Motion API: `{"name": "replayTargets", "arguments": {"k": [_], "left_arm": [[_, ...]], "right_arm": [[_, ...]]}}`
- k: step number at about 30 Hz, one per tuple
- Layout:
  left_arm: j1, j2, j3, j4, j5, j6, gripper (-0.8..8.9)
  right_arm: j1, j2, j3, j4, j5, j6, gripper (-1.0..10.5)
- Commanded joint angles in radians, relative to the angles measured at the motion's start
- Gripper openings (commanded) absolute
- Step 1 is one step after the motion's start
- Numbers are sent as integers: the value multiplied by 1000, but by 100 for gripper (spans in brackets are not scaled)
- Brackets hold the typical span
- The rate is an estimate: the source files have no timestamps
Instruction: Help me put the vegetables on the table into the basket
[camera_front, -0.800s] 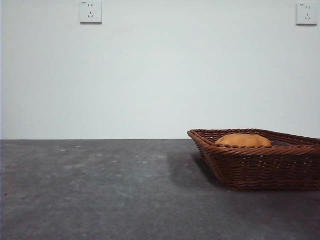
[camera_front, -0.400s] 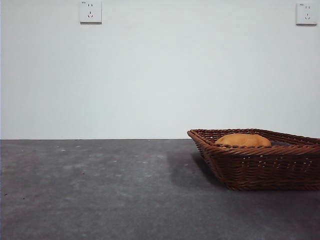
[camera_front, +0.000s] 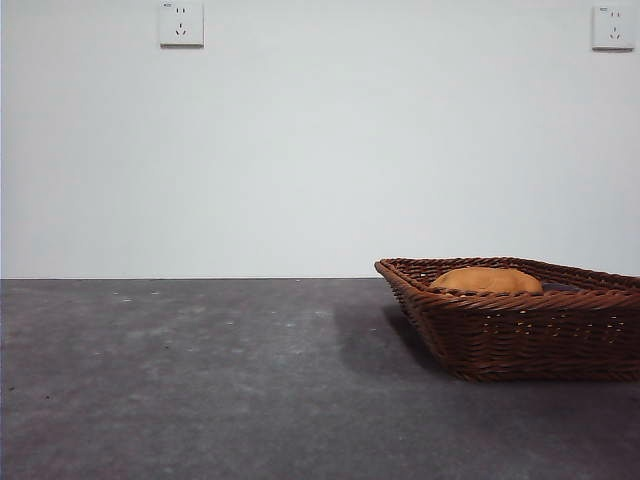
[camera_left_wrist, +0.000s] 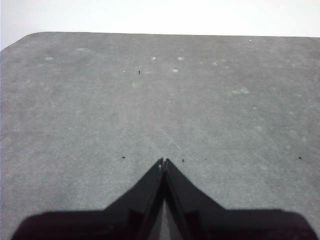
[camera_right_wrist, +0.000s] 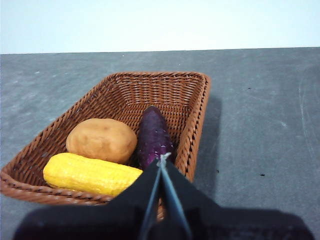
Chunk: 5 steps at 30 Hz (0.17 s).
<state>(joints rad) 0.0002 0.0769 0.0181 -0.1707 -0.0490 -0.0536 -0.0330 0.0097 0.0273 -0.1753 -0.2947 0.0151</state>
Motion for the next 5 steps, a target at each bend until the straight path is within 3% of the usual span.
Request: {"name": "replayTargets", "arguments": {"k": [1, 5], "left_arm": [[3, 2, -9, 7, 1, -6, -1], [3, 2, -9, 6, 1, -6, -1]], "right_arm": [[0, -1, -11, 6, 0, 10, 2], [0, -1, -11, 6, 0, 10, 2]]}}
